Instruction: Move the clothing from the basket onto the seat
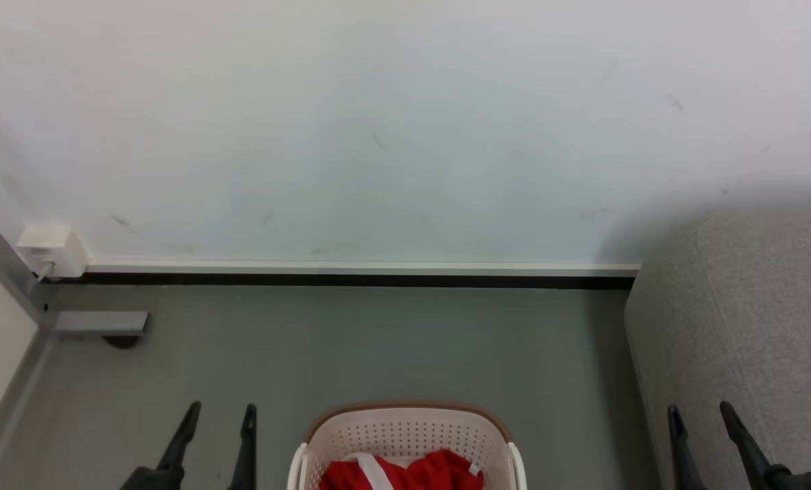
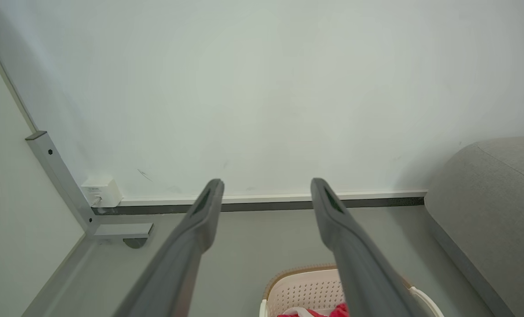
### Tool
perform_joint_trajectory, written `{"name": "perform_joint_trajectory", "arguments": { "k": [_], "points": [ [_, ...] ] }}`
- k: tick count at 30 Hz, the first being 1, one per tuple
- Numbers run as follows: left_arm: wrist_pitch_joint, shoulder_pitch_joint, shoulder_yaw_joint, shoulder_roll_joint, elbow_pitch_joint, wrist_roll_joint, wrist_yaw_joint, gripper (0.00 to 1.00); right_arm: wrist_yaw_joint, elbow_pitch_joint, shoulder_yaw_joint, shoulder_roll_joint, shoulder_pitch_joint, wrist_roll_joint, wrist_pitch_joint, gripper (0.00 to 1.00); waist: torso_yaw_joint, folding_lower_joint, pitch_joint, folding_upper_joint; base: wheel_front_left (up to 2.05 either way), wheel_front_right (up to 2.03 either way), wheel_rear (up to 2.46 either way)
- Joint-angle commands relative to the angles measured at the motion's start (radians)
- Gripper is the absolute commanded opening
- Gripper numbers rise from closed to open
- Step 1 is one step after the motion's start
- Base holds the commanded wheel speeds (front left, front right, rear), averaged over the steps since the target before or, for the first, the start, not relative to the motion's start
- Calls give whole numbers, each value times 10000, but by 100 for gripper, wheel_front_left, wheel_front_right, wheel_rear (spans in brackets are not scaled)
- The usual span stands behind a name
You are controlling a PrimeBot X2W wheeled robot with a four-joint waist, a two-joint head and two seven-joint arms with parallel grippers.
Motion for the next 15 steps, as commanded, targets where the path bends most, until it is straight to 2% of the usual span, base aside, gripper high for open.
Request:
{"name": "perform_joint_trajectory", "arguments": {
  "k": [1,8,15],
  "points": [
    [-11,-170,-32,-2,-3,61,-42,100,-17,-51,-2,-33,-120,-42,-38,100,-53,0,102,0,0,0,0],
    [-9,-1360,-756,-18,531,314,-364,100,-19,-351,-47,-35,-695,-78,-35,100,-285,0,1308,0,0,0,0],
    [-9,-3402,-1806,-33,2489,566,-673,100,-19,-812,-171,-32,-1757,-49,-18,100,-634,0,3164,0,0,0,0]
  ]
}}
